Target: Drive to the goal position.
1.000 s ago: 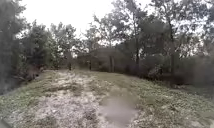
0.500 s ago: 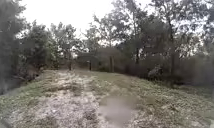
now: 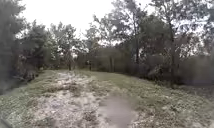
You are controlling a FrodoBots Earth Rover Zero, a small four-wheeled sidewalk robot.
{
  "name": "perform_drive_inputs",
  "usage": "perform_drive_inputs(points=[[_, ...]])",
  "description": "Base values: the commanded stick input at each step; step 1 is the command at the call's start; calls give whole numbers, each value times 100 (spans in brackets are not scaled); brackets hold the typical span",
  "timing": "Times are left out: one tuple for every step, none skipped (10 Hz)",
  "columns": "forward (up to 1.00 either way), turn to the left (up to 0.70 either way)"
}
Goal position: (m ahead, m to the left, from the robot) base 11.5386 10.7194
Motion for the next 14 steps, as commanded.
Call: perform_drive_inputs(points=[[70,0],[70,0],[70,15],[70,35],[70,35],[70,35],[70,35],[70,35],[70,35],[70,35],[70,35],[70,17],[70,0],[70,0]])
